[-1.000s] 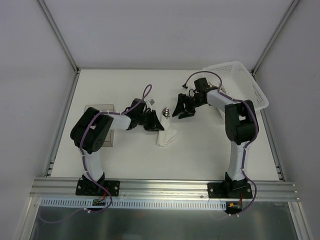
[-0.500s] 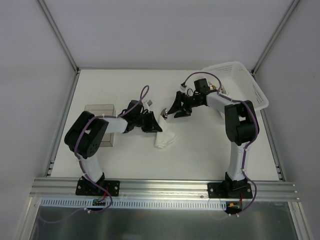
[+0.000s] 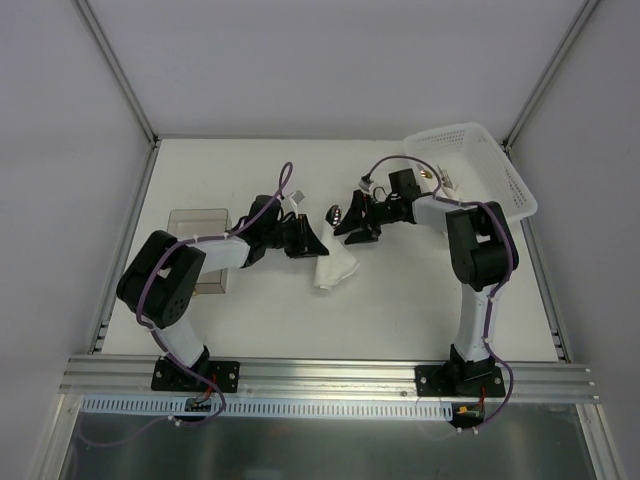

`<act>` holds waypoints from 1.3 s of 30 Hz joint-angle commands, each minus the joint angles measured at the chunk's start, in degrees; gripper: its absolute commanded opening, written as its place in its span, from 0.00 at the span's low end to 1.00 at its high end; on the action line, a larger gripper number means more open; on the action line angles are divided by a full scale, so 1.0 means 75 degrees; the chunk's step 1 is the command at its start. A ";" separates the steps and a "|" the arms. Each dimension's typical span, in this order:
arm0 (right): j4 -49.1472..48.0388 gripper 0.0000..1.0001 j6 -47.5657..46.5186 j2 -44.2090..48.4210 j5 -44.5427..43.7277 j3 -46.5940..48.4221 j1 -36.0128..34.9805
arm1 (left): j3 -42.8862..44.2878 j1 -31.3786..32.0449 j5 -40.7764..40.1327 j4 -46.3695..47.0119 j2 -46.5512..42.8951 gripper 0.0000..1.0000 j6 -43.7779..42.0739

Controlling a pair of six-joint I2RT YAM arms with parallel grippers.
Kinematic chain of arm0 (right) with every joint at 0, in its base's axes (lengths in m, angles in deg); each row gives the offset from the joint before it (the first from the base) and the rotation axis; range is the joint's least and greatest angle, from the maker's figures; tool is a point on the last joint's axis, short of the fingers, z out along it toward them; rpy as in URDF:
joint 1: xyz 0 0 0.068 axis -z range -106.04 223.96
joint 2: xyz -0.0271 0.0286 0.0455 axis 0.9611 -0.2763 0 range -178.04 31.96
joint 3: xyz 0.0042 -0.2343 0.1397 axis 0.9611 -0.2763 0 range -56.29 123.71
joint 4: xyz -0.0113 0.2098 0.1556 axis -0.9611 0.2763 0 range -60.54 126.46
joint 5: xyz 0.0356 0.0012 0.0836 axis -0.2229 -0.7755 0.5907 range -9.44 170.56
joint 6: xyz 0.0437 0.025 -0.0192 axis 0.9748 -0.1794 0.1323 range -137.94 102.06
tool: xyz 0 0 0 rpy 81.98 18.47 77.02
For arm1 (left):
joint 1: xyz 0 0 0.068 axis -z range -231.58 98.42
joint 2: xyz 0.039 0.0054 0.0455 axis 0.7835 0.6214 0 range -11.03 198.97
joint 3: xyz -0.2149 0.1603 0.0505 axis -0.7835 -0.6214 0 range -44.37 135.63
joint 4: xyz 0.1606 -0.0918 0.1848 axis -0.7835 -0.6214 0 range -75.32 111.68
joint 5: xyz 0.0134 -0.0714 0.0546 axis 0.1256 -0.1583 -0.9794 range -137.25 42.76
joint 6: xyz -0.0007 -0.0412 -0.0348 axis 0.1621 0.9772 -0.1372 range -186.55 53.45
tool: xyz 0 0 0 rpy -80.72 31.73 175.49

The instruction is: Place the utensils on the paper napkin and roll it up

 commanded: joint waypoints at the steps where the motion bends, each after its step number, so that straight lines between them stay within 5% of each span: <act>1: -0.1098 0.86 0.0481 0.0613 0.0591 -0.0218 -0.0043 | 0.0005 -0.0078 0.0559 0.0689 -0.0527 0.00 0.0195; 12: -0.2211 0.87 0.1231 0.0835 0.0849 -0.0559 -0.0207 | -0.0206 -0.0078 0.0782 0.0982 -0.0703 0.00 0.0359; 24: -0.1896 0.78 0.0962 0.0941 0.0802 -0.0617 -0.0524 | -0.0183 -0.0078 0.0899 0.1158 -0.0679 0.00 0.0488; 39: -0.2013 0.27 0.1056 0.1082 0.0826 -0.0606 -0.0524 | -0.0394 -0.0078 0.1016 0.1615 -0.0761 0.00 0.0746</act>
